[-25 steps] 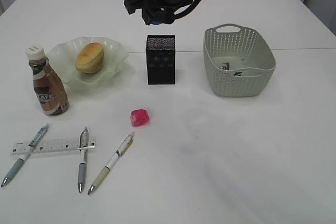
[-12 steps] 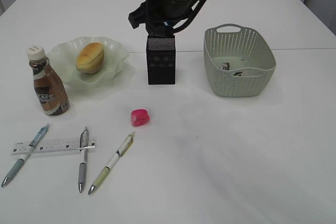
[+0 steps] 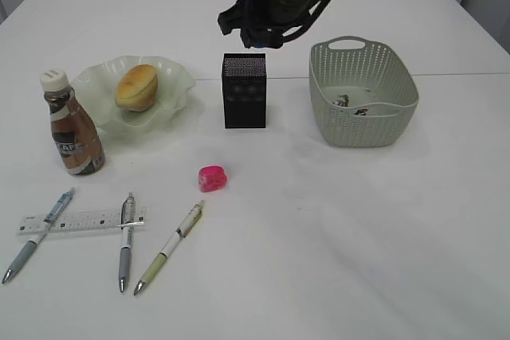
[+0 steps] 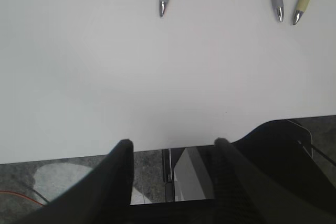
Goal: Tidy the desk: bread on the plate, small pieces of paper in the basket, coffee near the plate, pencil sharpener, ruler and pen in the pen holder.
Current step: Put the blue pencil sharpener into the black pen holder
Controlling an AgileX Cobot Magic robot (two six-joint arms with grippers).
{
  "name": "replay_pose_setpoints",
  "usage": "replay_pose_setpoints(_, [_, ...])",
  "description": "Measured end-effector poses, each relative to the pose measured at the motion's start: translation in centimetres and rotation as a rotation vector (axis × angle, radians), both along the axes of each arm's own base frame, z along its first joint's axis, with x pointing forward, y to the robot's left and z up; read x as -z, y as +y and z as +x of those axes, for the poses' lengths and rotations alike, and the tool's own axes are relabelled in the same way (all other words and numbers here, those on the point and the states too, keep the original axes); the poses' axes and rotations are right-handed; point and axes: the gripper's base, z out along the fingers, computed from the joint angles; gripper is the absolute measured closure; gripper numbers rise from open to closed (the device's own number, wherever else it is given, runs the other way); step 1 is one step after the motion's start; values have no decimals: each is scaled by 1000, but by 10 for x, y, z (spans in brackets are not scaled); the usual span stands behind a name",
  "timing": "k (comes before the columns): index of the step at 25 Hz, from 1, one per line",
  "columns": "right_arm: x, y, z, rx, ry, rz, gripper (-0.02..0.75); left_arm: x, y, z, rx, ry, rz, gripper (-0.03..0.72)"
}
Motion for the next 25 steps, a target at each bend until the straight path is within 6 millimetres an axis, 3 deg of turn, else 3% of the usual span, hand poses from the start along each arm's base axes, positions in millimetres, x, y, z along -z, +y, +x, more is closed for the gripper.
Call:
replay_pose_setpoints(7, [0, 6, 8, -17, -87, 50, 360, 0, 0, 0, 0, 0, 0, 338])
replay_pose_setpoints(17, [40, 19, 29, -36, -150, 104, 360, 0, 0, 0, 0, 0, 0, 339])
replay_pose_setpoints(25, [57, 25, 41, -51, -231, 151, 360, 0, 0, 0, 0, 0, 0, 339])
